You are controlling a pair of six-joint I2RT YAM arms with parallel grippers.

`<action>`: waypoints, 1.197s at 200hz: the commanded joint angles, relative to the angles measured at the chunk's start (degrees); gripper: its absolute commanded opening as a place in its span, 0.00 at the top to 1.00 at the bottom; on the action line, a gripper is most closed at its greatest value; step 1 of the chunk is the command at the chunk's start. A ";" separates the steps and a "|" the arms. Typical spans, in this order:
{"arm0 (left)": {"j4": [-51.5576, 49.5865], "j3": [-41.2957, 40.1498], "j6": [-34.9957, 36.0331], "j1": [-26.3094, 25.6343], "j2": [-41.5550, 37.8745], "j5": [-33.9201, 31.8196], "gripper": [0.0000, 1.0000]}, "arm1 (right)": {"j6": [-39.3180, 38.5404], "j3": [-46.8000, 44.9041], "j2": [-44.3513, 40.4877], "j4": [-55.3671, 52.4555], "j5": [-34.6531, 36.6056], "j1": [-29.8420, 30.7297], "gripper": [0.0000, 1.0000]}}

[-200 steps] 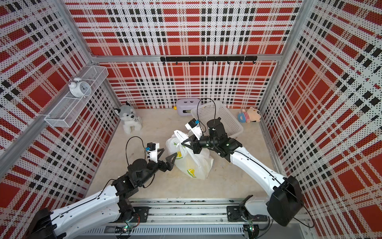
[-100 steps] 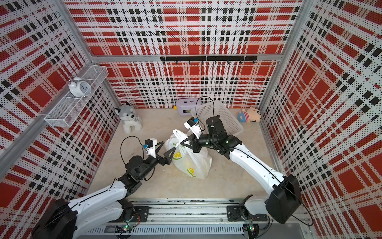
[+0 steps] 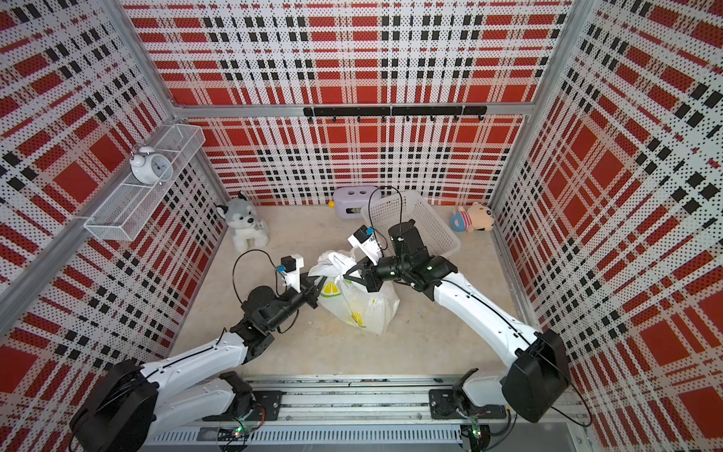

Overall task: Place the banana into a plastic bag & tie a knot
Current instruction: Cross the plastic bag at the center of the board.

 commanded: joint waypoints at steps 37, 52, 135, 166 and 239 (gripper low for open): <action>-12.50 2.20 -2.16 0.98 -8.41 -8.34 1.00 | -4.75 3.44 -0.47 -7.55 1.05 -1.61 1.00; -15.99 3.32 -3.02 0.86 -10.12 -9.87 1.00 | -6.07 4.22 -0.37 -9.61 1.92 -1.76 1.00; -30.97 11.30 -8.17 0.03 -12.77 -7.93 1.00 | -9.66 7.31 0.33 -14.45 15.99 -1.96 1.00; -33.86 13.17 -9.96 -2.45 -13.16 -5.30 1.00 | -10.85 8.42 0.45 -14.53 24.84 -1.45 1.00; -34.00 13.34 -15.52 -9.77 -13.52 -3.92 1.00 | -17.84 8.62 -0.17 -7.20 46.59 4.51 1.00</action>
